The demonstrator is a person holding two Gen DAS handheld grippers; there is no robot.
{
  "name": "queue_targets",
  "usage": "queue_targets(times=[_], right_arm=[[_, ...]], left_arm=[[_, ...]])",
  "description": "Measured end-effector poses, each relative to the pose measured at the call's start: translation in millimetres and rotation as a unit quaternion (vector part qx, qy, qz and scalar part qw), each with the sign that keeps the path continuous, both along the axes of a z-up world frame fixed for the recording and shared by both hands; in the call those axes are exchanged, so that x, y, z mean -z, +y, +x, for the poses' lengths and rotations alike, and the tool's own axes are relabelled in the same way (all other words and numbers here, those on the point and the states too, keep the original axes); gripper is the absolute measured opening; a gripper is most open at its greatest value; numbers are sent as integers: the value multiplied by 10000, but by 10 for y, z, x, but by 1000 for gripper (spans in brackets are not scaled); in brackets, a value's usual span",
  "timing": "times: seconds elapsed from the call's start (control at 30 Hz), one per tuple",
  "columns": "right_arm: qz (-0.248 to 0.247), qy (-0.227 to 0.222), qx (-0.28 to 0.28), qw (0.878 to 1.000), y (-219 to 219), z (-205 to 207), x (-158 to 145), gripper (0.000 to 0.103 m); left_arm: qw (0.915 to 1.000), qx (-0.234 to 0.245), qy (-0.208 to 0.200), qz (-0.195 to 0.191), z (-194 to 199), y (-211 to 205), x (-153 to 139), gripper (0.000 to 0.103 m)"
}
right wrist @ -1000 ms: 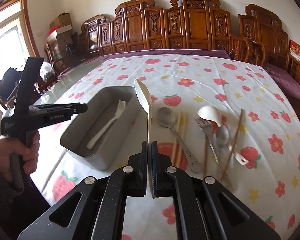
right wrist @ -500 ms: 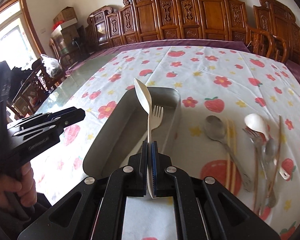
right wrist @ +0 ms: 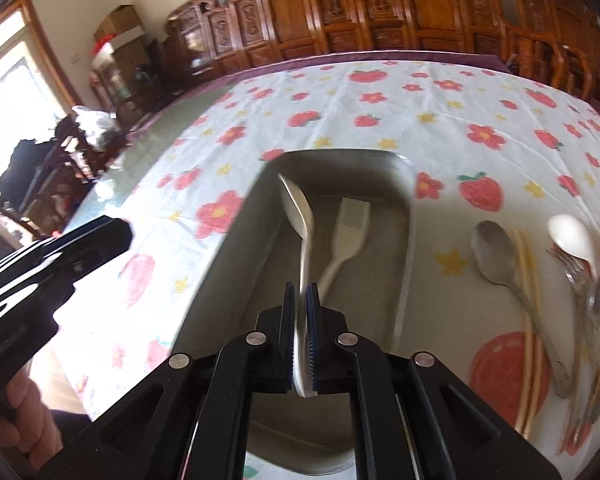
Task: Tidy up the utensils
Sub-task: 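Lower the white plastic spoon into the tray beside the fork, open right tool, then grasp the steel spoon by its handle with the right tool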
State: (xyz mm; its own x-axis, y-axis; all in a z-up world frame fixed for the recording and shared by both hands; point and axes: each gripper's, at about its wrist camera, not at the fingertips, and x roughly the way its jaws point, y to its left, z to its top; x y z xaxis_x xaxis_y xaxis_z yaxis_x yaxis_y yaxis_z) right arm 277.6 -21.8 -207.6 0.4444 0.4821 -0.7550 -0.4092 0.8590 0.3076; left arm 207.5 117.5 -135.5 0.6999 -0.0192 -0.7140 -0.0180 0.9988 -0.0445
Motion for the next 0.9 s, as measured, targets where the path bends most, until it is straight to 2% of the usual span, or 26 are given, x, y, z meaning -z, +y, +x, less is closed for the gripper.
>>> queue_targets(times=[0.2, 0.3, 0.37, 0.47, 0.63, 0.83, 0.9], right_arm=[[-94, -292, -184, 9994, -59, -153, -97, 9], [-242, -634, -154, 9976, -340, -273, -245, 9], [-296, -756, -103, 9966, -523, -316, -296, 9], [-482, -929, 26, 9945, -850, -381, -355, 9], [-872, -1095, 234, 9899, -1312, -426, -320, 9], [-1066, -871, 366, 9898, -1661, -289, -102, 9], [-1115, -793, 321, 9901, -1671, -228, -22, 16]], left_arm=[[10000, 50, -59, 33, -23, -48, -31, 28], [9999, 111, -93, 29, -42, -117, -41, 35], [9998, 184, -123, 32, -60, -192, -47, 53], [9993, 312, -178, 99, -87, -326, -54, 68], [9982, 545, -228, 79, -118, -544, -53, 72], [9968, 749, -248, 132, -138, -786, -22, 76], [9965, 795, -227, 154, -142, -848, 3, 76]])
